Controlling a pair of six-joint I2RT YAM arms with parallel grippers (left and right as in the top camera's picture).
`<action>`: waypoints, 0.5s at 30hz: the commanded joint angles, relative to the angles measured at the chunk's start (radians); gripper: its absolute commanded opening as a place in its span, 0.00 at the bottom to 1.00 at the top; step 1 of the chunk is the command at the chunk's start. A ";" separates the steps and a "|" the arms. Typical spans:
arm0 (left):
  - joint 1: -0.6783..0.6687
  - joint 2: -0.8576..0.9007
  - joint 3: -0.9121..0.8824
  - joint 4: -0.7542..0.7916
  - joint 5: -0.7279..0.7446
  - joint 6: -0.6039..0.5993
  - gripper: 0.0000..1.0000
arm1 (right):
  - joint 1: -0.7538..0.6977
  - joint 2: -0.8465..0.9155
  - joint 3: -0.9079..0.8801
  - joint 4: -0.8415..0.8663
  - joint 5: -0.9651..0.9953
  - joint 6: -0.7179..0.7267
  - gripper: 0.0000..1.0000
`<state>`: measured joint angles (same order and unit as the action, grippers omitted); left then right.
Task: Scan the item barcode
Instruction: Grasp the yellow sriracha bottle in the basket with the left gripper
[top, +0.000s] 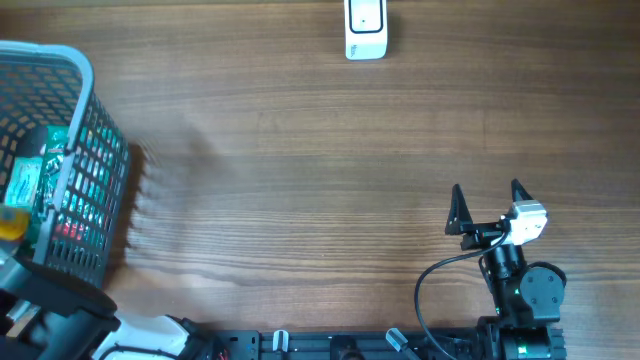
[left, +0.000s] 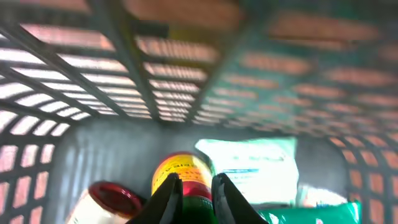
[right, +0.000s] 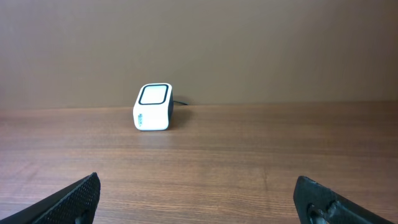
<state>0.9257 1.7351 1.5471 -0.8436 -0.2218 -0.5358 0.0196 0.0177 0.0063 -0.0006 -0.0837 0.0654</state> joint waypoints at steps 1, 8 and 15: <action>-0.046 -0.049 -0.010 -0.014 0.039 0.008 0.19 | -0.004 0.000 -0.001 0.002 0.013 -0.010 1.00; -0.077 -0.071 -0.010 -0.024 0.038 0.005 1.00 | -0.004 0.000 -0.001 0.002 0.013 -0.010 1.00; -0.077 -0.090 -0.010 -0.035 0.019 0.008 1.00 | -0.004 0.000 -0.001 0.002 0.014 -0.010 1.00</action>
<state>0.8501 1.6627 1.5459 -0.8680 -0.1894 -0.5354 0.0196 0.0177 0.0063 -0.0006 -0.0837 0.0654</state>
